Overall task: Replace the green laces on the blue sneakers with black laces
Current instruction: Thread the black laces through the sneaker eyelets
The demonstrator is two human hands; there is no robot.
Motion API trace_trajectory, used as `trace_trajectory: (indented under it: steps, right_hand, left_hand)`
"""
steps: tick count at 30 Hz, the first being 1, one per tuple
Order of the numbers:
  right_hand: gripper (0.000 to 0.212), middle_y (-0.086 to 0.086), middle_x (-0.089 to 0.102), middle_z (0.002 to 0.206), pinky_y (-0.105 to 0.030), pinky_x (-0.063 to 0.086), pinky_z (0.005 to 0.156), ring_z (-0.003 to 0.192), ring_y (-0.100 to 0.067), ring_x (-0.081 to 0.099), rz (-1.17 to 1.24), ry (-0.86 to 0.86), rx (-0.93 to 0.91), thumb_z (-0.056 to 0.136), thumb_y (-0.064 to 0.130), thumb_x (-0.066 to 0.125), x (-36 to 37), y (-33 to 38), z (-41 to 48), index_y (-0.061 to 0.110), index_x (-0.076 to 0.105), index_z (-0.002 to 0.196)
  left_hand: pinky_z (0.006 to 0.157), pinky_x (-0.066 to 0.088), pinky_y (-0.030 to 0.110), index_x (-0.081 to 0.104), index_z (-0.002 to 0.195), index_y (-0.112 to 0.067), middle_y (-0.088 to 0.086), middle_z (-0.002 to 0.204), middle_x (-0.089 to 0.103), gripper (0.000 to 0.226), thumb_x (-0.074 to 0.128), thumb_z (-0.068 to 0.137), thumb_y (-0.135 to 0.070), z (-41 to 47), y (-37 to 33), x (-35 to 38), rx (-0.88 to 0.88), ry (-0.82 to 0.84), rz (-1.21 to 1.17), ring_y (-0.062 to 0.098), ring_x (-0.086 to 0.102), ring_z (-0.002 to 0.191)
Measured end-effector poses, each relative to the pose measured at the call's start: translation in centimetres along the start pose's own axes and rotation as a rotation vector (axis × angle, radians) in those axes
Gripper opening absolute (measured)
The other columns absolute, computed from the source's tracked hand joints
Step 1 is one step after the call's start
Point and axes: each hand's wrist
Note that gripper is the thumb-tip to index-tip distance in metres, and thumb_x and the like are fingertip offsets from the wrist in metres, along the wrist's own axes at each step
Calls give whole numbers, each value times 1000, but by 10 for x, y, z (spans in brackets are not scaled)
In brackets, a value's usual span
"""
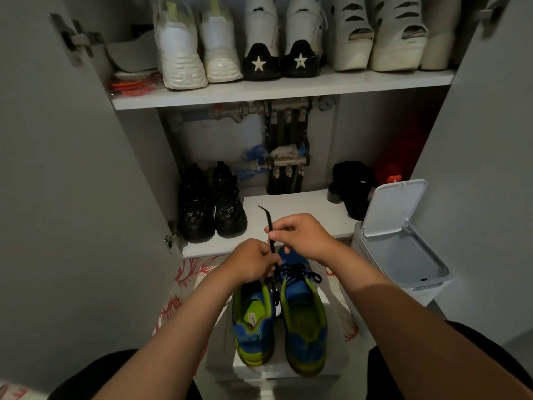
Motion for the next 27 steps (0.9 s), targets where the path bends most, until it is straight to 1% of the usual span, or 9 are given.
trace_trajectory:
  steps: [2, 4, 7, 11, 14, 16, 20, 22, 27]
  right_hand:
    - [18, -1, 76, 93, -21, 53, 60, 52, -9, 57, -51, 18, 54, 93, 12, 67, -1, -2, 0, 12, 74, 109]
    - [22, -8, 76, 99, -21, 52, 61, 54, -11, 57, -138, 104, 125, 93, 8, 65, -1, -6, -1, 12, 73, 113]
    - [21, -6, 75, 104, -22, 53, 64, 54, -10, 58, -245, 220, 165, 92, 6, 64, 2, -12, -4, 12, 75, 108]
    - [10, 5, 74, 87, -23, 52, 65, 52, -9, 58, -242, 226, 142, 91, 12, 70, 5, -13, -5, 7, 78, 95]
    - [10, 14, 69, 68, -22, 50, 63, 54, -10, 59, -247, 245, 131, 89, 14, 73, 6, -11, -4, 16, 76, 81]
    - [14, 14, 67, 61, -20, 49, 62, 53, -9, 59, -243, 240, 123, 89, 16, 73, 6, -11, -3, 19, 74, 75]
    - [10, 5, 66, 60, -18, 48, 59, 49, -7, 56, -223, 208, 116, 90, 19, 73, 6, -14, -3, 16, 76, 81]
    - [11, 4, 68, 64, -19, 48, 56, 47, -5, 55, -203, 184, 96, 90, 18, 72, 7, -15, -2, 20, 76, 80]
    - [12, 13, 72, 72, -8, 44, 52, 55, 6, 60, -238, 114, -15, 86, 16, 76, 1, -9, 1, 26, 79, 80]
  left_hand:
    - [70, 57, 38, 66, 64, -13, 9, 62, 69, 32, 62, 94, -25, 3, -2, -5, -18, -137, -23, 25, 68, 62]
    - [70, 56, 40, 67, 69, -6, 15, 66, 68, 28, 61, 93, -21, 4, -7, -12, -4, -303, -165, 31, 67, 67]
    - [55, 53, 27, 70, 73, -9, 3, 59, 63, 25, 58, 95, -13, 1, -17, -26, 43, -415, -514, 15, 60, 57]
    - [54, 52, 18, 71, 83, -6, 2, 64, 62, 22, 56, 97, -11, -9, -25, -30, 86, -433, -629, 6, 59, 55]
    - [55, 52, 22, 68, 92, -4, 6, 76, 63, 17, 56, 99, -14, -14, -28, -28, 56, -382, -628, 10, 59, 59]
    - [54, 51, 25, 62, 99, -8, 8, 84, 63, 8, 55, 98, -11, -15, -27, -27, -30, -274, -617, 14, 60, 62]
    - [56, 40, 24, 62, 96, -13, 9, 78, 62, 14, 56, 89, -3, -18, -18, -17, -191, -38, -235, 17, 56, 67]
    - [55, 35, 24, 61, 87, -13, 9, 76, 59, 13, 56, 85, -2, -19, -17, -7, -213, 36, -169, 18, 52, 68]
    - [57, 37, 22, 63, 88, -16, 0, 74, 57, 6, 57, 90, -16, -11, -15, 0, -271, 25, -712, 10, 53, 65]
Point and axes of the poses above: each hand's wrist, its own z-axis towards the middle knuckle, its own x-axis out of the palm, y = z × x
